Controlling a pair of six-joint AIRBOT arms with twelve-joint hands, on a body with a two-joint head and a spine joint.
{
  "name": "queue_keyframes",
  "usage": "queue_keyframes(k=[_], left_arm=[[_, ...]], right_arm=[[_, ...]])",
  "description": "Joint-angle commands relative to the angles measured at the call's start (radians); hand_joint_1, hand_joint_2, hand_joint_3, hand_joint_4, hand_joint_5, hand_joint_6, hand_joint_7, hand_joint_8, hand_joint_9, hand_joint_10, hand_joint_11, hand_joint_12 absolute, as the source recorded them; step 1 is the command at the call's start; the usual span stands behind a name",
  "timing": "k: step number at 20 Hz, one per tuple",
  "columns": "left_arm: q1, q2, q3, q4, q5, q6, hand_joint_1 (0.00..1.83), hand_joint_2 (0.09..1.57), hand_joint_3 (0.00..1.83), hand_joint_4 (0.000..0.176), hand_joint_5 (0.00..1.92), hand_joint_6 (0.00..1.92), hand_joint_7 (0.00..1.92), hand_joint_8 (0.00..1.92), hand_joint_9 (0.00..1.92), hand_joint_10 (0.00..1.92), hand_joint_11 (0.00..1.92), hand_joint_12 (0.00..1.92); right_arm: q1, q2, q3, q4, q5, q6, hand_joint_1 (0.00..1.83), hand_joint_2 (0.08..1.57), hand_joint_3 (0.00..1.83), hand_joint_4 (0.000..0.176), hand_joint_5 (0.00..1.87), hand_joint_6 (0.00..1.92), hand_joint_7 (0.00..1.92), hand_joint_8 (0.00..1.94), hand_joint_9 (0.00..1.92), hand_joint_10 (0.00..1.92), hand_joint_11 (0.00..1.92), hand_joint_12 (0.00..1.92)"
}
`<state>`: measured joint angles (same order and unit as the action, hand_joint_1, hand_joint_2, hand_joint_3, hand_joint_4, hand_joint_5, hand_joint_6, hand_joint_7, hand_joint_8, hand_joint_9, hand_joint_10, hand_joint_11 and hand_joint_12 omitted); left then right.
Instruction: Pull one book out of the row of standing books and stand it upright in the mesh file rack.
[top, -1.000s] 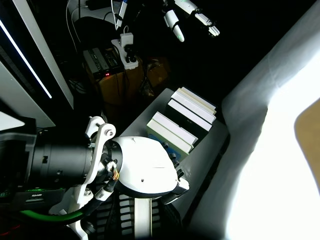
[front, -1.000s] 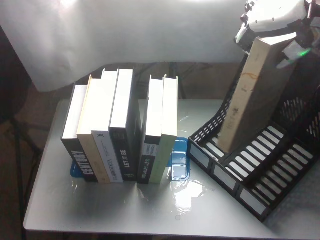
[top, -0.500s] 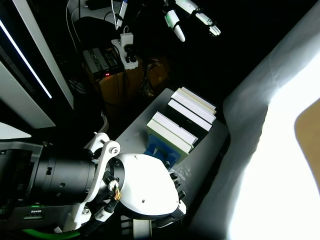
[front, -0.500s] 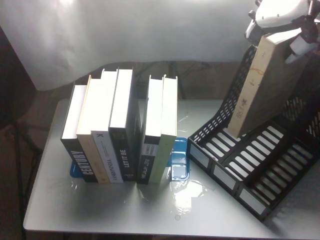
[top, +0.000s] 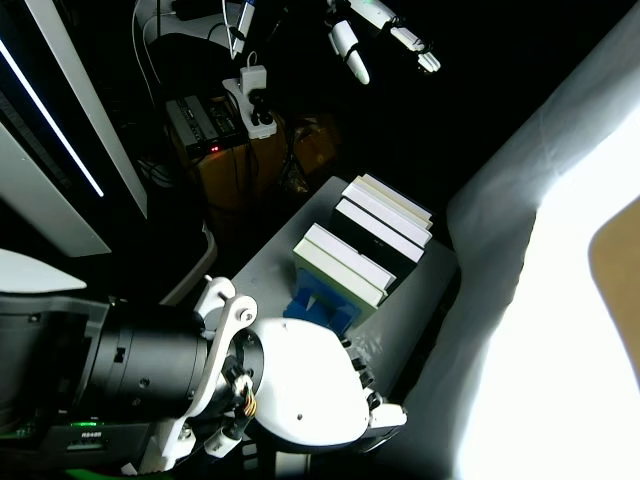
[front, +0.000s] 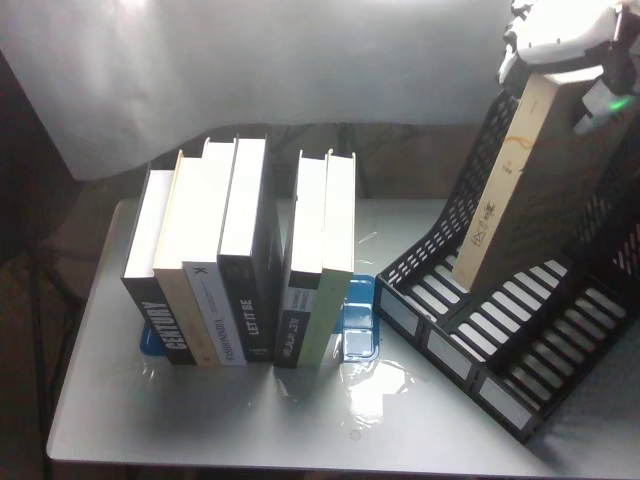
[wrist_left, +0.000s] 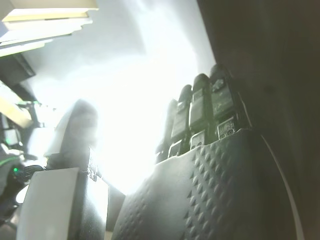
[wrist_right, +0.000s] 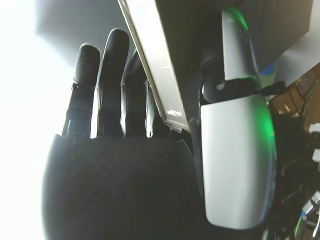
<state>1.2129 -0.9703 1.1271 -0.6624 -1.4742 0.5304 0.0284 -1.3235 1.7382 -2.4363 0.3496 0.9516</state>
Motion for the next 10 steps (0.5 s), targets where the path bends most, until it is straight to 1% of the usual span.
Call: queue_keyframes(k=[1, 2, 3, 4, 5, 6, 7, 8, 9, 10], left_arm=[[-0.004, 0.0, 0.01, -0.015, -0.128, 0.0, 0.72, 1.37, 0.0, 0.032, 0.0, 0.0, 0.0, 0.0, 0.0, 0.0, 0.0, 0.0], [-0.004, -0.001, 0.011, -0.015, -0.128, 0.0, 0.72, 1.37, 0.0, 0.041, 0.0, 0.0, 0.0, 0.0, 0.0, 0.0, 0.0, 0.0], [-0.004, -0.003, 0.012, -0.015, -0.126, 0.0, 0.73, 1.37, 0.0, 0.045, 0.0, 0.0, 0.0, 0.0, 0.0, 0.0, 0.0, 0.0], [-0.004, -0.003, 0.013, -0.015, -0.126, 0.0, 0.73, 1.36, 0.0, 0.046, 0.0, 0.0, 0.0, 0.0, 0.0, 0.0, 0.0, 0.0], [-0.004, -0.004, 0.013, -0.015, -0.126, 0.0, 0.72, 1.36, 0.0, 0.045, 0.0, 0.0, 0.0, 0.0, 0.0, 0.0, 0.0, 0.0], [-0.004, -0.005, 0.013, -0.015, -0.126, 0.0, 0.71, 1.36, 0.0, 0.05, 0.0, 0.0, 0.0, 0.0, 0.0, 0.0, 0.0, 0.0], [-0.004, -0.006, 0.014, -0.015, -0.126, 0.0, 0.7, 1.36, 0.0, 0.045, 0.0, 0.0, 0.0, 0.0, 0.0, 0.0, 0.0, 0.0], [-0.004, -0.006, 0.014, -0.016, -0.127, 0.0, 0.7, 1.36, 0.0, 0.046, 0.0, 0.0, 0.0, 0.0, 0.0, 0.0, 0.0, 0.0], [-0.004, -0.006, 0.014, -0.016, -0.127, 0.0, 0.69, 1.36, 0.0, 0.033, 0.0, 0.0, 0.0, 0.0, 0.0, 0.0, 0.0, 0.0], [-0.004, -0.006, 0.014, -0.016, -0.127, 0.0, 0.67, 1.36, 0.0, 0.046, 0.0, 0.0, 0.0, 0.0, 0.0, 0.0, 0.0, 0.0]], right_arm=[[0.004, 0.012, 0.01, 0.001, -0.081, 0.0, 1.11, 1.33, 0.0, 0.0, 0.69, 1.57, 0.51, 1.52, 0.33, 1.14, 0.0, 1.75], [0.001, 0.01, 0.012, -0.002, -0.081, 0.001, 1.1, 1.34, 0.0, 0.0, 0.67, 1.59, 0.53, 1.53, 0.34, 1.1, 0.0, 1.73], [-0.003, 0.01, 0.016, -0.027, -0.081, 0.025, 1.1, 1.34, 0.0, 0.0, 0.67, 1.59, 0.53, 1.54, 0.34, 1.09, 0.0, 1.73], [-0.003, 0.01, 0.016, -0.064, -0.081, 0.053, 1.1, 1.33, 0.0, 0.0, 0.67, 1.57, 0.56, 1.52, 0.38, 1.11, 0.01, 1.76], [-0.003, 0.008, 0.017, -0.089, -0.082, 0.069, 1.1, 1.33, 0.0, 0.0, 0.66, 1.56, 0.57, 1.52, 0.38, 1.15, 0.0, 1.79], [-0.003, 0.009, 0.017, -0.097, -0.085, 0.075, 1.1, 1.33, 0.0, 0.0, 0.66, 1.55, 0.58, 1.53, 0.39, 1.16, 0.0, 1.79], [-0.004, 0.009, 0.018, -0.102, -0.087, 0.075, 1.1, 1.31, 0.0, 0.017, 0.64, 1.52, 0.63, 1.51, 0.4, 1.16, 0.01, 1.76], [-0.005, 0.007, 0.018, -0.109, -0.089, 0.075, 1.14, 1.31, 0.0, 0.0, 0.49, 1.56, 0.76, 1.47, 0.45, 1.2, 0.05, 1.78], [-0.008, 0.005, 0.019, -0.114, -0.089, 0.076, 1.26, 1.26, 0.0, 0.0, 0.4, 0.99, 0.71, 1.44, 0.43, 1.21, 0.01, 1.8], [-0.01, 0.004, 0.02, -0.117, -0.089, 0.076, 1.17, 1.2, 0.0, 0.0, 0.42, 0.67, 0.53, 0.93, 0.39, 1.15, 0.0, 1.76]])
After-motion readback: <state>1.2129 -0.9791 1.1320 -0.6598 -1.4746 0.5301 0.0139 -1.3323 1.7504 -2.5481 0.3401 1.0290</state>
